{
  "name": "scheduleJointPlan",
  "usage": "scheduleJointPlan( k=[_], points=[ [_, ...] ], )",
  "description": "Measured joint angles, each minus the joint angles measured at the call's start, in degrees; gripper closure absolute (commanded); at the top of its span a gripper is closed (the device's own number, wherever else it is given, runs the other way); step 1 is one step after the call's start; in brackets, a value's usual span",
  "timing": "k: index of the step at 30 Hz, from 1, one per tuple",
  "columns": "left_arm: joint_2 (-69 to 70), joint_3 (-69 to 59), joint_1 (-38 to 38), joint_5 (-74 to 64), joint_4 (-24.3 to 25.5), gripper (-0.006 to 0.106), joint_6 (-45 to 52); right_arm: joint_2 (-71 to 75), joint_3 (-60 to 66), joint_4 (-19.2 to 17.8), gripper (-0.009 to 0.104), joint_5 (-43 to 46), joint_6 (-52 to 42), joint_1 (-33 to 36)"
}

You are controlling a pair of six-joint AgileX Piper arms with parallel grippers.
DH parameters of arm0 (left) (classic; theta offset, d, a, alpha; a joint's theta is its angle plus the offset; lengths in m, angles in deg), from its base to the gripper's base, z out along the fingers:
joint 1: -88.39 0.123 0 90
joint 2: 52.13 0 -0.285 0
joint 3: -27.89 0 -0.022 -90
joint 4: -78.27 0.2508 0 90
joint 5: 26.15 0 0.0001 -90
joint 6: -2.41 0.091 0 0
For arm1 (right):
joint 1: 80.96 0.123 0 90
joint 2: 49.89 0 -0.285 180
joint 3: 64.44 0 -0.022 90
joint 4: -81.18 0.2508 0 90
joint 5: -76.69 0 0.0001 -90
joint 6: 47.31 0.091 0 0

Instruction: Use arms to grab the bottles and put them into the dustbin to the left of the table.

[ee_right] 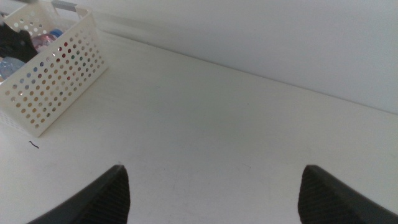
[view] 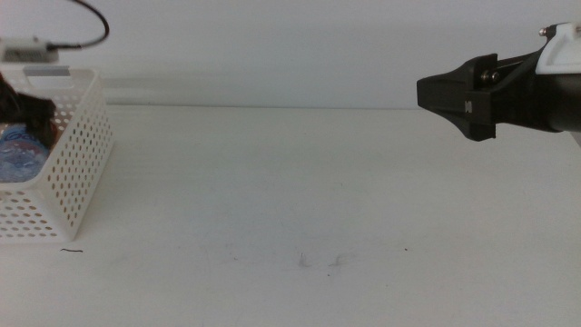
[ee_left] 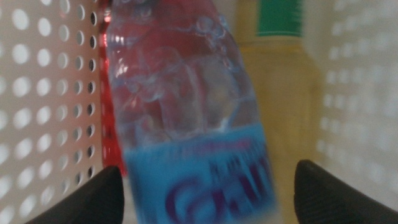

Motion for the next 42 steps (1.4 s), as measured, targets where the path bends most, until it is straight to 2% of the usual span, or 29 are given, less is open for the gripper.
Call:
scheduleJointPlan(
  k=[4,8,17,21,25,37,42],
  points=[
    [9.16,-0.68,-2.8,-1.6,0.62,0.007,-3.47,0.0,0.0,0.0,0.007,0.0,0.0,0.0],
    [21.76,-6.99,-8.11,1.23,1.02,0.007,-5.11,0.0,0.0,0.0,0.007,0.0,0.0,0.0],
    [58.48,-33.75,-24.23,21.26,-0.27,0.007,-6.3,0.0,0.0,0.0,0.007,0.0,0.0,0.0],
    [70.7,-42.72,-27.07,28.89,-0.27,0.007,-6.92,0.0,0.0,0.0,0.007,0.0,0.0,0.0],
    [75.35,-46.25,-27.34,30.04,-0.27,0.007,-7.3,0.0,0.0,0.0,0.007,0.0,0.0,0.0],
    [76.06,-46.61,-27.57,28.23,-1.47,0.007,-8.12,0.14,0.29,0.0,0.007,0.27,0.0,0.0],
    [76.06,-46.61,-27.57,28.23,-1.47,0.007,-8.02,4.98,7.21,0.0,0.007,8.02,0.0,-0.67]
  ],
)
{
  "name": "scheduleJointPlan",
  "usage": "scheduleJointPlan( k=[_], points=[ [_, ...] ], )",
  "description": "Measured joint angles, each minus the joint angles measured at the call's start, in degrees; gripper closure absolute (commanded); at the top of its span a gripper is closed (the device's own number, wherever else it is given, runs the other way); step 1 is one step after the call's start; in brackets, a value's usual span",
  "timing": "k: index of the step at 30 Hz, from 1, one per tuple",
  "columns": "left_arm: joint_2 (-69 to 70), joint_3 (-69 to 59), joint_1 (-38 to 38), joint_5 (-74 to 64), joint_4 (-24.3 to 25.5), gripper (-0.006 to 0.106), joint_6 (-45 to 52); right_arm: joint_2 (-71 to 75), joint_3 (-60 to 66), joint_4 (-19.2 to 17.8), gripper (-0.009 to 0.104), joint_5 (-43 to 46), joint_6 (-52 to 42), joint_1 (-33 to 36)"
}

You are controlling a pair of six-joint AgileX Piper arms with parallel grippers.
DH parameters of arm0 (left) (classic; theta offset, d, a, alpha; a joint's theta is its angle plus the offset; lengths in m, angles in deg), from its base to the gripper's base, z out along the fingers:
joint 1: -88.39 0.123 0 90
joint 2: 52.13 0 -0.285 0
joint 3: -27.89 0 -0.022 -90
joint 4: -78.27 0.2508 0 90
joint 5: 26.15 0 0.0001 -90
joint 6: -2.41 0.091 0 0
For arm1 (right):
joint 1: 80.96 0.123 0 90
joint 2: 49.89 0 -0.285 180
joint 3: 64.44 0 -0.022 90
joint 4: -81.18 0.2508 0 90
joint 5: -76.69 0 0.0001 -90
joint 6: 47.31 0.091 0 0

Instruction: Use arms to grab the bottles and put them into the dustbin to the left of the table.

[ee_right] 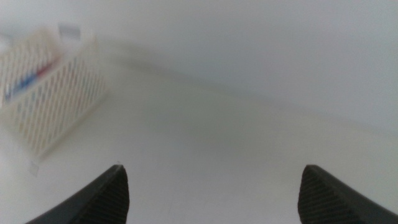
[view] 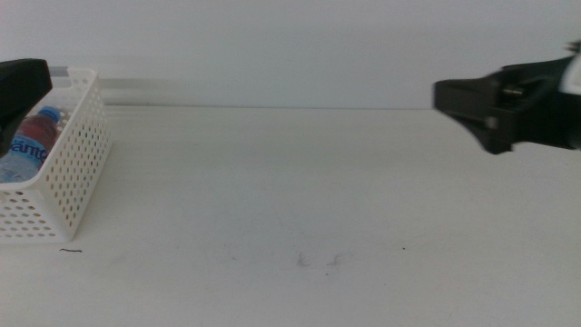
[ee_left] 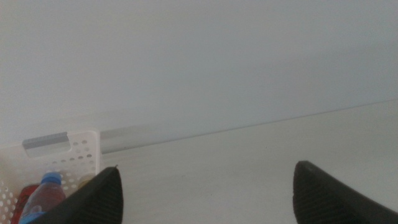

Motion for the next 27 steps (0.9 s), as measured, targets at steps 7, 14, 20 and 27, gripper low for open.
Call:
scheduleJointPlan(
  k=[7,14,20,27],
  points=[
    [0.8,-1.22,0.0,1.33,-0.43,0.007,0.0,16.55,18.19,-0.37,0.007,17.77,0.0,-11.17],
    [9.26,-17.85,3.21,17.74,-2.07,0.007,0.0,39.23,39.41,-1.13,0.007,18.64,0.0,-23.43],
    [21.88,-33.63,8.0,24.16,-2.16,0.007,0.0,53.52,52.56,0.74,0.007,14.17,0.0,-30.59],
    [34.14,-46.9,12.03,24.4,-2.16,0.007,0.0,56.5,53.95,0.42,0.007,13.21,0.0,-31.96]
  ],
)
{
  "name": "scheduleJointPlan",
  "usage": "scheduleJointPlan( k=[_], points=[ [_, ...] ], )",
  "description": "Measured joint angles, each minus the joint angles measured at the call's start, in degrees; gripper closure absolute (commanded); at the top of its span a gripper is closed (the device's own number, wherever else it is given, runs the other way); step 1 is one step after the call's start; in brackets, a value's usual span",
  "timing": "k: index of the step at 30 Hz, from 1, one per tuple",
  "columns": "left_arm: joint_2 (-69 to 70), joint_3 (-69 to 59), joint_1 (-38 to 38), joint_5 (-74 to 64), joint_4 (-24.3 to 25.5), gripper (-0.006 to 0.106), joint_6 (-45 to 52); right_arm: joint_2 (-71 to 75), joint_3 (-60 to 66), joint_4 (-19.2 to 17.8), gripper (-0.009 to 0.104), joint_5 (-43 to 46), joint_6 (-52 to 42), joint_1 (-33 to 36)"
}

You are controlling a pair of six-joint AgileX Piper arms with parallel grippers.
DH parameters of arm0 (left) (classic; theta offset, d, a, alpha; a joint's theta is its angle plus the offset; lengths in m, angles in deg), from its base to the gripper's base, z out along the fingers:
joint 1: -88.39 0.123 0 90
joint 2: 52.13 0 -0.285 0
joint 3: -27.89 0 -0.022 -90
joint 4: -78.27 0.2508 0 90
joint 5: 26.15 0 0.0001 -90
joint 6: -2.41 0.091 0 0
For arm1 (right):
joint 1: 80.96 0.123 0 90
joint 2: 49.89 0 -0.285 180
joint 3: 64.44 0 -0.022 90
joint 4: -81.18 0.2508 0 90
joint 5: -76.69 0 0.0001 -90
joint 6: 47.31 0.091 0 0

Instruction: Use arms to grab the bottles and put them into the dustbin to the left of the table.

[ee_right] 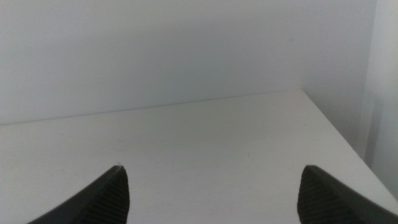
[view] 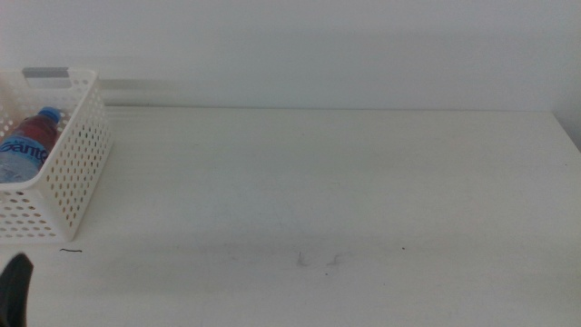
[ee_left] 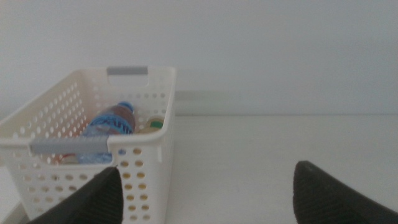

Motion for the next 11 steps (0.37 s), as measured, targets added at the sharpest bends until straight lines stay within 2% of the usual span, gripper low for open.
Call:
scheduleJointPlan(
  k=[3,11],
  points=[
    [2.78,-2.16,0.37,-1.16,0.0,0.007,0.0,0.0,0.0,-1.55,0.007,-0.24,0.0,0.0],
    [3.16,-2.5,0.8,-1.77,0.0,0.007,0.0,0.0,0.0,-2.24,0.007,-0.24,0.0,0.0]
  ],
)
